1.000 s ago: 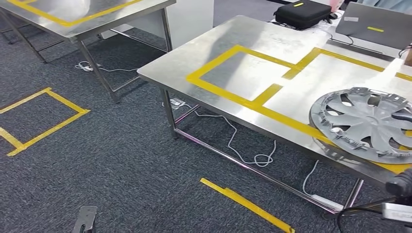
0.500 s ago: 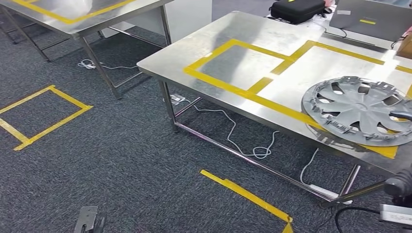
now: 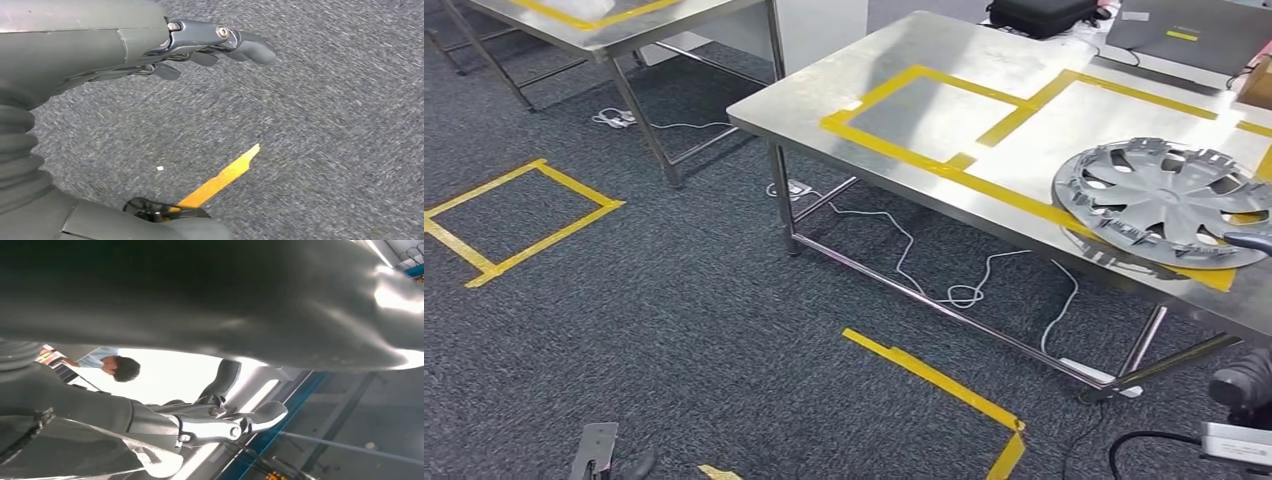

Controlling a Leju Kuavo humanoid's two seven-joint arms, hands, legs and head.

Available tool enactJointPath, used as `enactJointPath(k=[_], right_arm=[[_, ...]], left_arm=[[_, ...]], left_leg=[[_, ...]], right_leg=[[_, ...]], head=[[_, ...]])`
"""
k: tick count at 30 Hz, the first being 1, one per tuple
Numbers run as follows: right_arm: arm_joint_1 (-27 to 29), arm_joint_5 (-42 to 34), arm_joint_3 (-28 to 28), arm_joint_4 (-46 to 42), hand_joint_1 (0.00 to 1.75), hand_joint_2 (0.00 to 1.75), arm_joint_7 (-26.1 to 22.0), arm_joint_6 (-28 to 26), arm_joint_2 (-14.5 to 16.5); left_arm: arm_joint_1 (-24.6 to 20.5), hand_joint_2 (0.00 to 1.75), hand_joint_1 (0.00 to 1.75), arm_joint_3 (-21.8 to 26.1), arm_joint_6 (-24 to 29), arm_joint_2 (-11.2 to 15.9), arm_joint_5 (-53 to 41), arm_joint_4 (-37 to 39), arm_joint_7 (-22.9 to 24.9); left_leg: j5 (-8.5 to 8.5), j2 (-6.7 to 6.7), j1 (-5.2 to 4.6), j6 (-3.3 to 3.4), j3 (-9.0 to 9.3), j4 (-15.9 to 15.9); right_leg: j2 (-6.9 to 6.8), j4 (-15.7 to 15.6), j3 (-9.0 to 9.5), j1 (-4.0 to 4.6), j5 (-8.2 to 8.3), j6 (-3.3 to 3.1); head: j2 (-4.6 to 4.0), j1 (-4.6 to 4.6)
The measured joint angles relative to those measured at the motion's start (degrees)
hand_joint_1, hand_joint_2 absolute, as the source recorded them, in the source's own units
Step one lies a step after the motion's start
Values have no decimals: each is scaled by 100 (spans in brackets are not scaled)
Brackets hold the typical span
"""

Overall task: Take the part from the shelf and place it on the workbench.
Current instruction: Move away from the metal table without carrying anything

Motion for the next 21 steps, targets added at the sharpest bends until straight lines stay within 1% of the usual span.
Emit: enactJointPath(k=[1, 2, 3, 4, 5, 6, 7, 8, 9, 10, 11, 12, 13, 14, 15, 16, 17, 18, 19, 20, 21], right_arm=[[3, 1, 2, -14, 0, 0, 9, -5, 0], [15, 1, 4, -27, 0, 0, 17, -14, 0], [36, 1, 7, -34, 0, 0, 19, -24, 0], [55, 1, 11, -36, 0, 0, 22, -33, 0], [72, 1, 14, -36, 0, 0, 25, -44, 0], [80, 1, 17, -36, 0, 0, 25, -53, 0], [82, 1, 20, -36, 0, 0, 26, -62, 0], [88, 1, 21, -35, 0, 0, 26, -69, 0], [92, 2, 23, -33, 0, 0, 27, -72, 0], [96, 2, 24, -31, 0, 0, 27, -74, 0], [101, 2, 26, -28, 0, 0, 27, -76, 0], [106, 3, 27, -27, 0, 0, 27, -78, 0], [111, 3, 27, -26, 0, 0, 26, -81, 0], [115, 3, 27, -25, 0, 0, 26, -85, 0], [116, 3, 27, -25, 0, 0, 26, -89, 0], [116, 3, 27, -25, 0, 0, 25, -93, 0], [114, 3, 27, -25, 0, 0, 25, -95, 0], [112, 6, 28, -25, 0, 0, 26, -96, 0], [112, 11, 28, -23, 0, 44, 26, -96, 0], [106, 21, 29, -19, 0, 87, 26, -96, 0], [92, 37, 29, -10, 0, 131, 27, -96, 0]], left_arm=[[2, 44, 0, 1, 1, -2, 0, 0, -5], [7, 0, 0, 1, 1, -3, -1, 0, -10], [18, 0, 0, 1, 2, -2, -3, 0, -16], [31, 0, 0, 2, 2, 3, -8, 0, -22], [46, 0, 0, 3, -2, 8, -21, 0, -30], [59, 0, 0, 4, -12, 12, -34, 0, -38], [66, 0, 0, 4, -34, 15, -49, 0, -46], [71, 0, 0, 4, -63, 15, -60, 0, -55], [73, 0, 0, 4, -90, 15, -64, 0, -65], [75, 0, 0, 4, -114, 17, -66, 0, -75], [76, 0, 0, 4, -127, 21, -66, 0, -84], [77, 0, 0, 4, -137, 26, -66, 0, -90], [77, 0, 0, 4, -148, 33, -66, 0, -94], [75, 0, 0, 4, -157, 39, -66, 0, -96], [74, 0, 0, 4, -166, 43, -66, 0, -98], [73, 0, 0, 4, -170, 45, -66, 0, -101], [73, 0, 0, 4, -173, 45, -66, 0, -102], [74, 0, 0, 4, -178, 45, -66, 0, -105], [76, 0, 0, 4, -185, 43, -66, 0, -108], [75, 0, 0, 4, -199, 40, -66, 0, -110], [74, 0, 0, 4, -217, 41, -66, 0, -113]], left_leg=[[53, -1, -7, -26, -26, 9], [107, -2, -9, -56, -49, 9], [162, -1, -8, -90, -68, 2], [155, -5, 1, -125, -94, 13], [50, -9, 9, -164, -129, 83], [-157, -14, 18, -202, -184, 250], [-444, -17, 34, -237, -256, 523], [-725, -16, 47, -268, -335, 888], [-912, -16, 60, -291, -401, 1252], [-963, -16, 71, -309, -425, 1533], [-888, -16, 80, -319, -377, 1652], [-736, -16, 88, -319, -227, 1537], [-574, -16, 94, -313, 21, 1217], [-489, -17, 94, -298, 312, 794], [-462, -19, 91, -277, 558, 403], [-480, -20, 85, -255, 712, 126], [-527, -22, 77, -225, 763, -12], [-538, -22, 75, -191, 745, -57], [-532, -18, 82, -150, 724, -89], [-517, -14, 88, -105, 707, -117], [-486, -11, 95, -64, 687, -134]], right_leg=[[3, -294, 179, 9, -39, -20], [6, -452, 256, 22, -74, -43], [8, -501, 234, 23, -68, -75], [1, -503, 177, 19, -32, -112], [-6, -509, 133, 10, 13, -162], [-15, -520, 84, -2, 64, -208], [-22, -522, 29, -9, 111, -241], [-25, -520, -31, -9, 163, -262], [-28, -517, -89, -9, 213, -264], [-31, -510, -137, -8, 264, -258], [-31, -498, -188, -8, 314, -248], [-28, -483, -234, -10, 358, -234], [-25, -463, -273, -12, 394, -217], [-23, -437, -322, -7, 419, -196], [-24, -412, -361, 0, 439, -172], [-26, -388, -395, 7, 457, -144], [-29, -371, -435, 14, 481, -109], [-31, -364, -466, 15, 509, -73], [-28, -346, -512, 10, 510, -40], [-22, -283, -571, 6, 460, -12], [-15, -120, -659, 2, 338, 8]], head=[[0, 1], [0, 0], [0, 0], [0, 7], [0, 3], [0, -3], [0, -9], [0, -18], [0, -20], [0, -20], [0, -21], [0, -21], [0, -22], [0, -22], [0, -18], [0, -16], [0, -15], [0, -11], [0, -14], [0, -8], [0, 1]])
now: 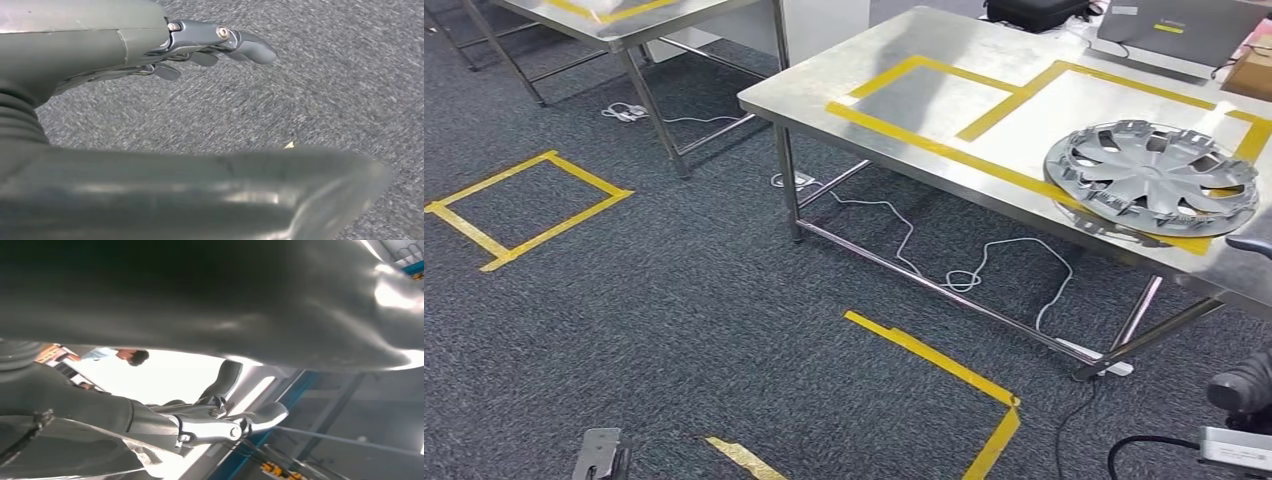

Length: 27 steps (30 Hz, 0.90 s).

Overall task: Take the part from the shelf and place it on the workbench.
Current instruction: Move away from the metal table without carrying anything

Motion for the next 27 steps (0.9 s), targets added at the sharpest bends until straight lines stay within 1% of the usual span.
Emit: enactJointPath(k=[1, 2, 3, 4, 5, 6, 7, 8, 9, 10, 11, 13, 14, 15, 16, 17, 18, 19, 20, 21, 22, 23, 24, 25, 26, 27], right_arm=[[-15, 21, 2, 11, 0, 175, 1, -5, 0], [-29, 54, 5, 28, 0, 175, 3, -21, 0], [-39, 88, 8, 48, 0, 175, 11, -48, 1], [-41, 120, 10, 67, 0, 175, 25, -83, 1], [-42, 148, 12, 86, 0, 175, 42, -118, 2], [-46, 165, 13, 101, 0, 175, 59, -145, 2], [-51, 176, 13, 111, 0, 175, 69, -165, 2], [-61, 182, 14, 118, 0, 175, 73, -176, 2], [-70, 186, 14, 121, 0, 175, 72, -187, 2], [-81, 189, 14, 125, 0, 175, 70, -196, 2], [-92, 192, 14, 128, 0, 175, 69, -202, 3], [-111, 197, 17, 134, 0, 175, 69, -209, 5], [-119, 199, 19, 136, 0, 175, 69, -210, 7], [-126, 199, 20, 137, 0, 175, 69, -211, 7], [-133, 200, 21, 139, 0, 175, 69, -212, 8], [-139, 202, 22, 143, 0, 175, 69, -213, 8], [-145, 204, 24, 150, 0, 175, 69, -214, 9], [-158, 209, 28, 160, 0, 175, 70, -213, 9], [-179, 215, 34, 171, 0, 175, 70, -212, 9], [-207, 222, 40, 179, 0, 175, 72, -209, 9], [-240, 230, 46, 186, 0, 175, 74, -205, 9], [-277, 237, 52, 191, 0, 175, 77, -202, 9], [-309, 244, 58, 195, 0, 175, 82, -198, 9], [-336, 251, 64, 200, 0, 175, 87, -195, 9], [-358, 260, 73, 205, 0, 175, 91, -192, 9], [-380, 266, 82, 210, 0, 175, 95, -192, 9]], left_arm=[[-2, 0, 0, 0, -23, 4, 0, 0, -1], [-3, 0, 0, 0, -48, 11, -1, 0, 0], [-3, 0, 0, 0, -66, 18, -2, 0, 2], [0, 0, 0, 0, -79, 21, -3, 0, 5], [2, 0, 0, 0, -85, 20, -4, 0, 10], [4, 0, 0, 0, -85, 19, -5, 0, 15], [4, 0, 0, 0, -85, 17, -7, 0, 18], [1, 0, 0, 0, -85, 15, -8, 0, 19], [-5, 0, 0, 0, -85, 13, -9, 0, 19], [-12, 0, 0, 0, -85, 9, -10, 0, 19], [-14, 0, 0, 0, -85, 7, -13, 0, 20], [-4, 0, 0, 0, -85, 9, -19, 0, 21], [2, 0, 0, 0, -83, 14, -22, 0, 21], [2, 0, 0, 0, -80, 17, -21, 0, 21], [-4, 0, 0, 0, -78, 20, -20, 0, 21], [-11, 0, 0, 0, -76, 16, -17, 0, 21], [-16, 0, 0, 0, -76, 13, -13, 0, 21], [-16, 0, 0, 0, -76, 11, -9, 0, 21], [-13, 0, 0, 0, -76, 10, -5, 0, 21], [-12, 0, 0, 0, -76, 10, -2, 0, 21], [-13, 0, 0, 0, -76, 12, 1, 0, 21], [-18, 0, 0, 0, -75, 14, 5, 0, 21], [-28, 0, 0, 0, -74, 15, 9, 0, 21], [-39, 0, 0, 0, -74, 16, 14, 0, 22], [-47, 0, 0, 0, -73, 14, 18, 0, 22], [-48, 0, 0, 0, -73, 13, 23, 0, 22]], left_leg=[[27, 0, 0, 35, -20, -12], [49, -7, -10, 57, -49, -11], [69, -20, -21, 72, -79, -7], [88, -40, -33, 78, -106, -2], [104, -67, -42, 79, -128, 4], [117, -104, -49, 75, -141, 9], [127, -146, -53, 69, -147, 14], [137, -187, -58, 57, -156, 18], [148, -235, -65, 41, -174, 32], [165, -275, -67, 15, -206, 45], [186, -318, -65, -17, -245, 55], [214, -390, -58, -81, -307, 71], [182, -374, -60, -111, -334, 111], [87, -319, -63, -139, -393, 241], [-72, -241, -61, -168, -506, 497], [-264, -159, -55, -199, -664, 857], [-441, -112, -45, -222, -842, 1260], [-544, -87, -38, -237, -978, 1575], [-538, -73, -34, -243, -1030, 1705], [-435, -59, -32, -242, -989, 1631], [-246, -25, -33, -230, -844, 1338], [-55, 69, -42, -209, -653, 935], [81, 179, -65, -182, -481, 563], [164, 272, -85, -147, -364, 290], [177, 325, -105, -115, -324, 161], [172, 302, -120, -87, -336, 141]], right_leg=[[7, 284, -134, -7, -185, 14], [11, 659, -289, -10, -390, 25], [12, 1039, -446, -13, -559, 32], [13, 1307, -550, -14, -644, 34], [15, 1379, -559, -14, -620, 31], [27, 1213, -449, -14, -488, 18], [69, 868, -248, -14, -294, -3], [166, 469, -25, -16, -135, -30], [255, 115, 175, -20, -24, -54], [323, -107, 295, -21, 12, -71], [353, -200, 340, -19, -4, -83], [270, -241, 343, -25, 3, -111], [221, -253, 343, -34, 16, -134], [163, -267, 348, -45, 28, -161], [98, -277, 352, -52, 35, -186], [35, -275, 351, -47, 34, -200], [-31, -269, 349, -41, 30, -212], [-94, -263, 347, -36, 26, -218], [-153, -256, 345, -33, 21, -222], [-207, -248, 346, -31, 16, -222], [-259, -241, 351, -29, 7, -219], [-310, -234, 356, -24, -3, -208], [-358, -218, 356, -7, -17, -190], [-410, -205, 351, 11, -28, -170], [-461, -194, 342, 29, -36, -147], [-518, -185, 334, 42, -40, -125]], head=[[0, 4], [0, 11], [0, 13], [0, 10], [0, 10], [0, 10], [0, 10], [0, 10], [0, 10], [0, 10], [0, 9], [0, 7], [0, 0], [0, -12], [0, -21], [0, -31], [0, -36], [0, -34], [0, -36], [0, -35], [0, -37], [0, -37], [0, -39], [0, -36], [0, -35], [0, -33]])
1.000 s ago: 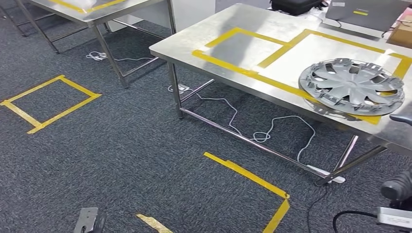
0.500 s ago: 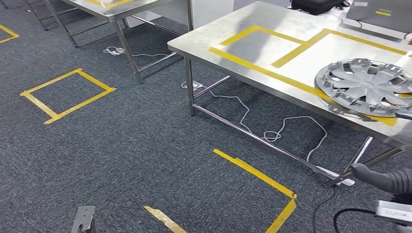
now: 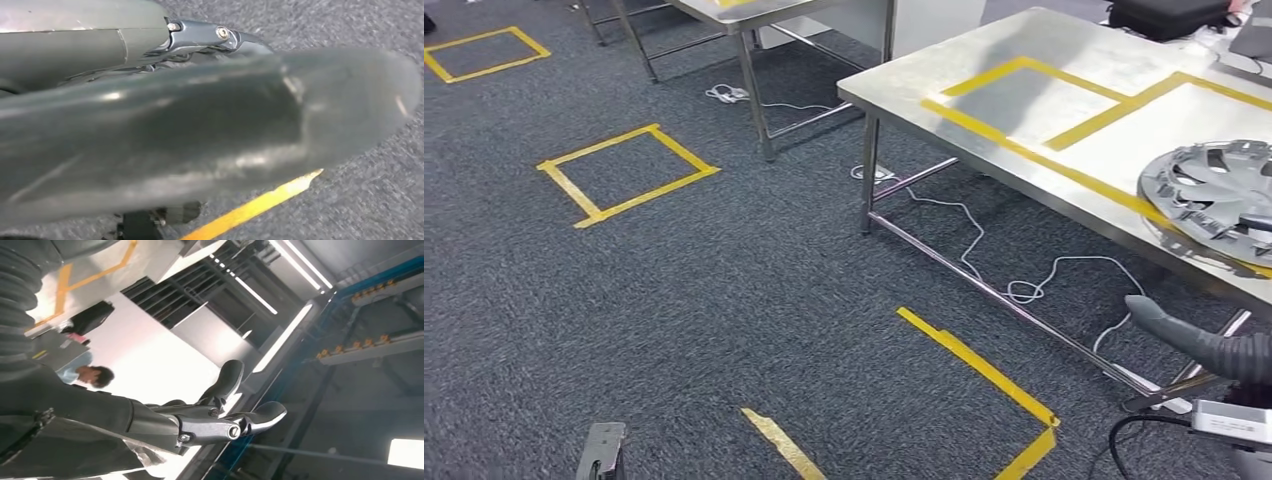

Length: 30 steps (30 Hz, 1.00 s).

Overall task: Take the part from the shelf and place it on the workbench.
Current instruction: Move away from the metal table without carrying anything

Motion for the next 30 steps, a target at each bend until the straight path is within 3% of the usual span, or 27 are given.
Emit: enactJointPath(k=[1, 3, 4, 6, 8, 9, 10, 12, 14, 15, 16, 18, 19, 21, 23, 24, 26, 28, 30], right_arm=[[-23, 5, 10, 5, 0, 175, 2, -1, 0], [-70, 11, 32, 19, 0, 175, 5, -7, 0], [-84, 13, 42, 27, 0, 175, 7, -10, -1], [-91, 20, 66, 51, 0, 175, 8, -13, -2], [-104, 29, 91, 91, 0, 175, 22, -1, -2], [-128, 40, 103, 116, 0, 175, 40, 24, -2], [-168, 56, 118, 142, 0, 175, 62, 57, -2], [-311, 120, 187, 215, 0, 175, 105, 154, -1], [-501, 227, 325, 333, 0, 175, 161, 233, 5], [-596, 299, 410, 410, 0, 175, 194, 258, 12], [-686, 377, 491, 480, 0, 175, 235, 268, 20], [-875, 545, 648, 616, 0, 175, 315, 274, 36], [-968, 615, 720, 679, 0, 175, 357, 275, 40], [-1109, 683, 835, 801, 0, 175, 404, 276, 49], [-1205, 704, 933, 920, 0, 175, 415, 274, 58], [-1250, 709, 984, 971, 0, 175, 417, 271, 62], [-1341, 709, 1075, 1036, 0, 175, 421, 261, 65], [-1410, 693, 1144, 1066, 0, 175, 430, 246, 66], [-1440, 661, 1195, 1087, 0, 175, 447, 232, 66]], left_arm=[[6, 0, 0, 0, 1, -2, 8, 0, 0], [18, 0, 0, 1, 2, -5, 30, 0, -1], [14, 0, 0, 1, 2, -5, 38, 0, -2], [-1, 0, 0, 2, 1, -9, 47, 0, -4], [1, 0, 0, 3, -2, -20, 62, 0, -5], [3, 0, 0, 5, -7, -23, 79, 0, -5], [3, 0, 0, 8, -14, -25, 97, 0, -6], [-7, 0, 0, 26, -46, -25, 141, 0, -13], [-22, 0, 0, 52, -84, -23, 170, 0, -20], [-21, 0, 0, 65, -97, -22, 178, 0, -22], [-14, 0, 0, 75, -101, -17, 180, 0, -22], [8, 0, 0, 90, -102, -7, 175, 0, -13], [11, 0, 0, 93, -102, -4, 165, 0, -6], [11, 0, 0, 94, -103, -9, 141, 0, 12], [24, 0, 0, 94, -103, -15, 112, 0, 38], [36, 0, 0, 95, -102, -14, 96, 0, 49], [50, 0, 0, 96, -101, 1, 74, 0, 49], [34, 0, 0, 96, -108, 17, 62, 0, 16], [3, 0, 0, 96, -125, 23, 60, 0, -40]], left_leg=[[13, -58, 7, 35, -18, -4], [53, -169, 30, 103, -33, -35], [75, -222, 45, 135, -40, -51], [97, -335, 52, 169, -69, -52], [109, -459, 48, 178, -86, -49], [114, -525, 49, 173, -88, -45], [120, -593, 51, 166, -86, -40], [128, -714, 46, 134, -104, -13], [159, -811, 44, 71, -175, 23], [185, -861, 48, 30, -215, 30], [209, -913, 59, -7, -245, 31], [153, -800, 56, -69, -306, 118], [39, -674, 50, -94, -385, 293], [-312, -432, 56, -140, -677, 956], [-524, -377, 68, -156, -926, 1555], [-493, -368, 69, -152, -930, 1602], [-188, -316, 61, -113, -640, 1092], [44, -114, 10, -42, -266, 369], [72, 3, -40, 23, -143, 68]], right_leg=[[-52, -1, -4, -1, -9, 23], [65, 124, -71, -18, -136, 75], [203, 338, -173, -31, -280, 97], [461, 1092, -525, -52, -653, 122], [530, 1668, -812, -56, -806, 133], [541, 1635, -806, -59, -706, 133], [564, 1380, -692, -66, -514, 129], [770, 591, -311, -103, -121, 127], [958, 148, -100, -125, -10, 109], [965, 110, -83, -118, -28, 91], [910, 99, -94, -116, -18, 63], [784, 84, -93, -119, 14, 1], [710, 71, -88, -121, 25, -34], [553, 68, -88, -97, 24, -79], [386, 71, -92, -72, 17, -97], [310, 73, -93, -62, 14, -101], [171, 75, -86, -44, 8, -105], [47, 81, -83, -13, -7, -89], [-68, 82, -88, 18, -19, -53]], head=[[0, 3], [0, 12], [0, 20], [0, 32], [0, 31], [0, 32], [0, 32], [0, 32], [0, 26], [0, 23], [0, 22], [0, 10], [0, -6], [0, -33], [0, -33], [0, -35], [0, -35], [0, -34], [0, -28]])
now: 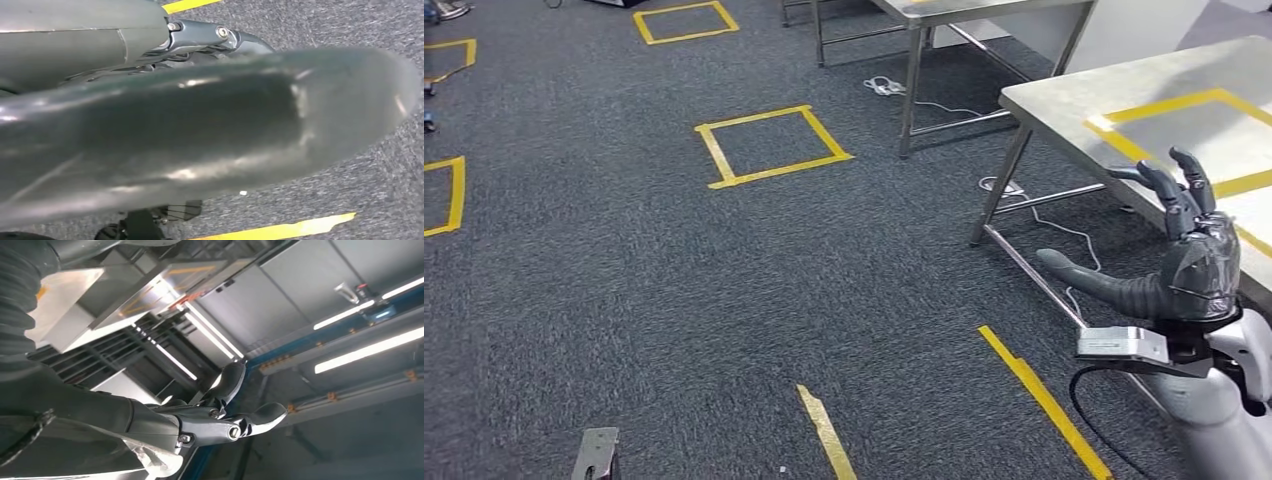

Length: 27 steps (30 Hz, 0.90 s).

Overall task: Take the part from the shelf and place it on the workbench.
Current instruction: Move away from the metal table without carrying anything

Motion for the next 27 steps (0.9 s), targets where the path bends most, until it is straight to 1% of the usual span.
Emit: enactJointPath(k=[2, 3, 4, 5, 6, 7, 8, 9, 10, 11, 12, 13, 14, 15, 16, 17, 18, 19, 20, 21, 22, 23, 24, 25, 26, 27], right_arm=[[-15, -26, 46, 15, 0, 175, 11, -5, 0], [-23, -34, 67, 20, 0, 175, 11, -5, 1], [-30, -42, 83, 24, 0, 175, 11, -9, 1], [-33, -53, 93, 30, 0, 175, 11, -12, 1], [-32, -67, 105, 39, 0, 175, 10, -16, 1], [-28, -85, 117, 50, 0, 175, 10, -20, 0], [-23, -103, 130, 65, 0, 175, 9, -24, 0], [-20, -120, 139, 78, 0, 175, 8, -33, 0], [-15, -139, 143, 88, 0, 175, 2, -47, -1], [-4, -157, 137, 92, 0, 175, -7, -66, -4], [18, -178, 121, 89, 0, 175, -21, -87, -12], [59, -202, 93, 81, 0, 175, -36, -107, -24], [112, -227, 56, 71, 0, 175, -47, -122, -41], [164, -254, 17, 63, 0, 175, -56, -132, -55], [206, -275, -15, 57, 0, 175, -60, -133, -66], [228, -289, -34, 55, 0, 175, -62, -130, -72], [236, -289, -42, 56, 0, 175, -63, -120, -72], [237, -270, -44, 58, 0, 175, -62, -106, -72], [236, -239, -45, 61, 0, 175, -62, -91, -72], [235, -198, -45, 68, 0, 175, -59, -75, -72], [229, -156, -44, 76, 0, 175, -56, -62, -72], [220, -118, -41, 88, 0, 175, -54, -46, -72], [204, -84, -35, 103, 0, 175, -50, -29, -72], [174, -55, -26, 122, 0, 175, -47, -12, -71], [124, -31, -11, 148, 0, 175, -42, 8, -65], [56, -16, 4, 178, 0, 175, -36, 24, -56]], left_arm=[[-16, 0, 0, -1, -16, 3, 1, 0, -43], [-21, 0, 0, -1, -24, 1, 3, 0, -60], [-34, 0, 0, -1, -37, 2, 6, -1, -77], [-55, 0, 0, -2, -54, 1, 10, -1, -99], [-77, 0, 0, -3, -67, -2, 14, -2, -125], [-98, 0, 0, -5, -80, -3, 16, -2, -151], [-110, 0, 0, -7, -85, -8, 13, -2, -171], [-115, 0, 0, -10, -82, -14, 4, -2, -184], [-119, 0, 0, -13, -76, -21, -5, -2, -190], [-122, 0, 0, -16, -62, -28, -15, -2, -195], [-128, 0, 0, -20, -40, -36, -23, -2, -199], [-140, 0, 0, -22, -11, -44, -27, -2, -203], [-148, 0, 0, -25, 23, -51, -27, -2, -206], [-149, 0, 0, -26, 56, -57, -24, -2, -197], [-139, 0, 0, -26, 85, -62, -20, -2, -181], [-117, 0, 0, -26, 105, -64, -16, -2, -163], [-92, 0, 0, -26, 119, -65, -13, -2, -143], [-73, 0, 0, -26, 126, -65, -4, -2, -131], [-65, 0, 0, -26, 127, -65, 6, -2, -124], [-60, 0, 0, -26, 125, -71, 19, -2, -121], [-55, 0, 0, -26, 122, -78, 31, -2, -120], [-45, 0, 0, -26, 115, -85, 39, -2, -120], [-27, 0, 0, -26, 107, -91, 46, -2, -118], [-5, 0, 0, -26, 100, -92, 50, -2, -115], [18, 0, 0, -26, 90, -91, 50, -2, -111], [39, 0, 0, -26, 85, -86, 45, -2, -106]], left_leg=[[25, -100, 0, 62, -13, -44], [44, -155, 12, 95, -7, -69], [65, -208, 28, 130, 0, -94], [83, -261, 47, 159, 6, -113], [91, -314, 53, 174, -1, -116], [96, -373, 56, 184, -8, -114], [98, -439, 55, 188, -11, -112], [99, -504, 55, 188, -12, -110], [100, -576, 55, 186, -8, -105], [100, -645, 57, 182, -2, -98], [96, -710, 60, 173, 0, -87], [92, -778, 56, 156, -10, -63], [94, -839, 57, 130, -35, -47], [101, -897, 62, 98, -65, -34], [116, -952, 67, 64, -92, -27], [125, -996, 74, 34, -113, -30], [104, -951, 71, 7, -128, -3], [36, -838, 64, -21, -165, 89], [-91, -689, 59, -49, -250, 286], [-263, -522, 65, -79, -384, 592], [-449, -429, 80, -108, -561, 975], [-600, -390, 99, -132, -735, 1350], [-662, -376, 117, -149, -847, 1595], [-619, -366, 130, -161, -866, 1647], [-477, -347, 140, -166, -776, 1477], [-273, -290, 145, -160, -596, 1124]], right_leg=[[-96, -11, 3, 6, -14, 45], [-37, 20, -12, -3, -56, 72], [92, 145, -69, -15, -151, 95], [265, 405, -194, -30, -301, 117], [443, 755, -359, -44, -476, 133], [541, 1158, -558, -51, -638, 145], [587, 1473, -728, -55, -722, 155], [604, 1597, -812, -57, -699, 161], [620, 1498, -790, -62, -561, 162], [655, 1189, -660, -70, -343, 160], [747, 788, -483, -85, -137, 154], [858, 413, -304, -104, 4, 149], [944, 176, -180, -113, 63, 141], [1001, 62, -117, -116, 60, 130], [989, 36, -93, -108, 46, 113], [940, 30, -86, -107, 52, 85], [888, 12, -75, -112, 64, 55], [826, -7, -59, -118, 73, 22], [754, -25, -43, -123, 78, -9], [677, -29, -32, -115, 74, -32], [600, -29, -31, -106, 66, -50], [518, -28, -31, -98, 60, -61], [440, -27, -30, -93, 53, -67], [366, -25, -27, -91, 45, -68], [300, -22, -20, -89, 36, -65], [241, -20, -9, -89, 23, -54]], head=[[0, 2], [0, 4], [0, 13], [0, 23], [0, 33], [0, 39], [0, 42], [0, 42], [0, 43], [0, 42], [0, 43], [0, 41], [0, 41], [0, 41], [0, 39], [0, 38], [0, 36], [0, 24], [0, 14], [0, 5], [0, -4], [0, -4], [0, -3], [0, -4], [0, -5], [0, -5]])
